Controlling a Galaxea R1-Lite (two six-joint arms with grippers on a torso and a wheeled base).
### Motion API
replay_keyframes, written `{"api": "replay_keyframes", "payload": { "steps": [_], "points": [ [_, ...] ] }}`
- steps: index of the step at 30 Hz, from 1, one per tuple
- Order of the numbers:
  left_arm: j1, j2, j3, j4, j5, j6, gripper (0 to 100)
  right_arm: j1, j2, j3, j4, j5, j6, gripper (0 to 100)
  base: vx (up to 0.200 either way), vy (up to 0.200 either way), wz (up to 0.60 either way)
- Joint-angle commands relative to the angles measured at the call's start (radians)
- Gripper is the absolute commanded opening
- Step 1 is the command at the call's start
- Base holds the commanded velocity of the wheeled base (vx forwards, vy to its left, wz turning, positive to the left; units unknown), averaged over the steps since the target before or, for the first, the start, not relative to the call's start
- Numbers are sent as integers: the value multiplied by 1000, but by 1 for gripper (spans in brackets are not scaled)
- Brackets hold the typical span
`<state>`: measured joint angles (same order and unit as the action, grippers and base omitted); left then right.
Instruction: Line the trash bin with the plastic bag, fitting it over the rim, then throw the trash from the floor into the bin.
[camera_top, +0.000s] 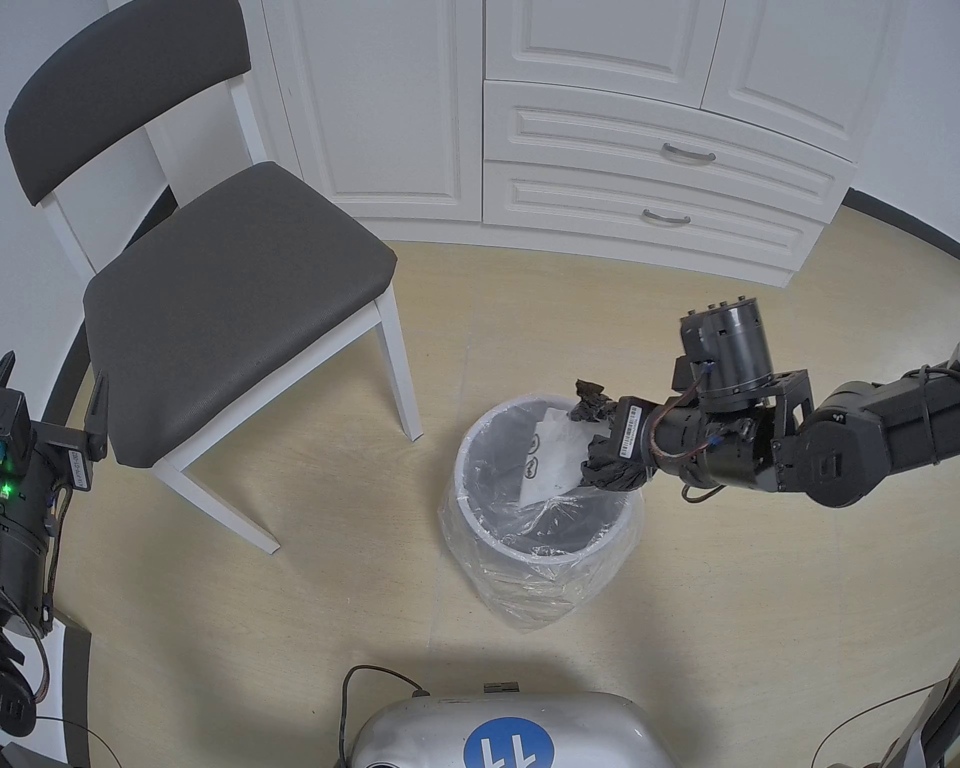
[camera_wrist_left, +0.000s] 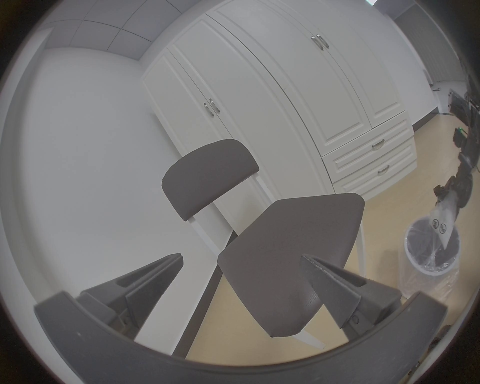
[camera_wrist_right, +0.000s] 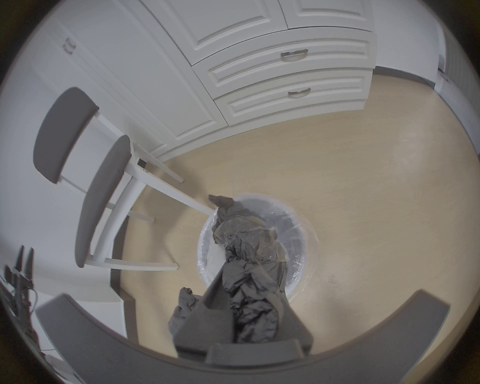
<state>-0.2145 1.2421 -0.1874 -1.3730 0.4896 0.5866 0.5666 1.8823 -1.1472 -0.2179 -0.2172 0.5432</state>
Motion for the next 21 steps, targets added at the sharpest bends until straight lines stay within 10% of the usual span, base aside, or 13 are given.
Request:
{"api": "replay_keyframes", "payload": {
  "steps": [1, 21],
  "points": [
    [-13, -10, -1, -1, 1, -4, 100, 59, 72, -11, -40, -99, -5, 0, 0, 0, 0],
    [-6, -20, -9, 2, 1, -11, 100, 72, 231, -46, -104, -191, -11, 0, 0, 0, 0]
  ]
}}
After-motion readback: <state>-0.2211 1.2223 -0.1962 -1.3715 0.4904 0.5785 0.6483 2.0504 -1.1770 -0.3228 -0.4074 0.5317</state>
